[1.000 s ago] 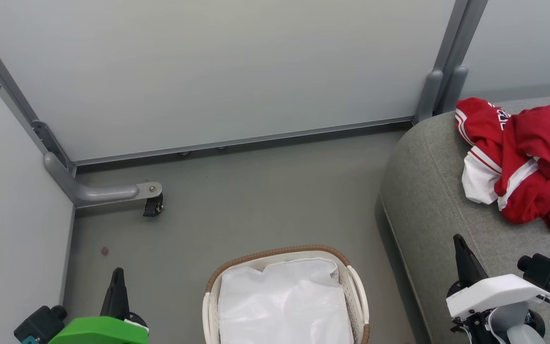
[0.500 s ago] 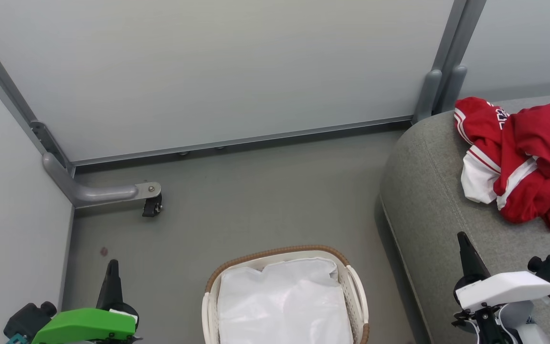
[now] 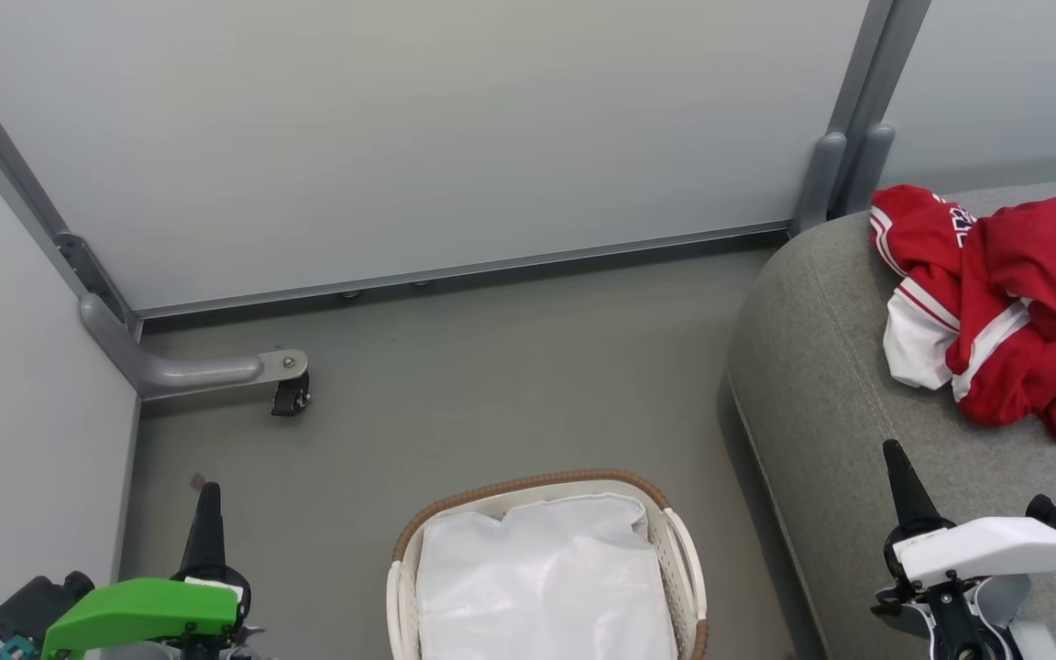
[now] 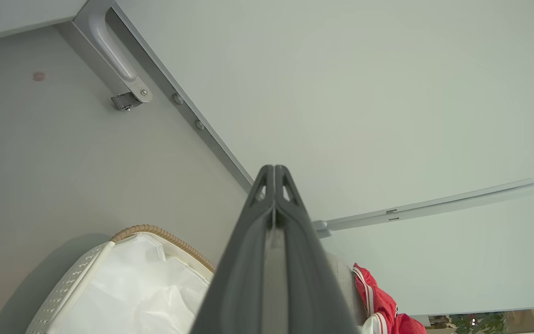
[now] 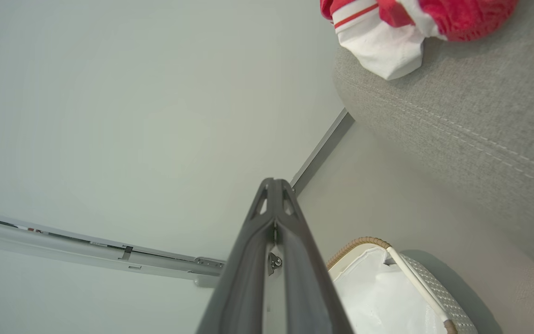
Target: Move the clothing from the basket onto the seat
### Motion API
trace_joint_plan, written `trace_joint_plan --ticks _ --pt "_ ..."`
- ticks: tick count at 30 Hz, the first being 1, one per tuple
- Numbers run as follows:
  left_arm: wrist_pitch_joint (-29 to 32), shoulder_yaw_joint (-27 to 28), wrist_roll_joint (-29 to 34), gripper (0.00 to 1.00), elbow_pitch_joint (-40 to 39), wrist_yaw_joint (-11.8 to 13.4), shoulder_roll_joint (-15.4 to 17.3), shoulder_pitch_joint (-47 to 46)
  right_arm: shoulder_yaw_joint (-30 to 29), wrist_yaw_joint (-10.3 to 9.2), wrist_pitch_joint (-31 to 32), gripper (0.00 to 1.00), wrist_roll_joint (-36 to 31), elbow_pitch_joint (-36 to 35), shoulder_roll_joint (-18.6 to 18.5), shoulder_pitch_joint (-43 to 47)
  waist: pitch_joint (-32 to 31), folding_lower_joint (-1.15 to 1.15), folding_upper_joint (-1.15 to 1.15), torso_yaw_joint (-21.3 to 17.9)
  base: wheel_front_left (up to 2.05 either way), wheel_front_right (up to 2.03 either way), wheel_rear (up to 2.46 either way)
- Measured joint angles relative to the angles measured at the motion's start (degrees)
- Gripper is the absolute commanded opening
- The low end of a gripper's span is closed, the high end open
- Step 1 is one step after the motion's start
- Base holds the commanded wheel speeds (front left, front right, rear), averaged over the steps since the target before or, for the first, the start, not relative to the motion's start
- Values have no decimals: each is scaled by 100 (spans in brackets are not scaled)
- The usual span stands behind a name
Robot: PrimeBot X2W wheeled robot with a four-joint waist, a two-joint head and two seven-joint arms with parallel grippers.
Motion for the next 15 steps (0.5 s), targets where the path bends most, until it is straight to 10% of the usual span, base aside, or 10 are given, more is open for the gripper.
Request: trace_joint_plan --ticks 15 --pt "225 94 -709 0 -79 0 2 -90 -73 0 210 0 860 -96 -10 -9 5 0 0 -17 0 0 0"
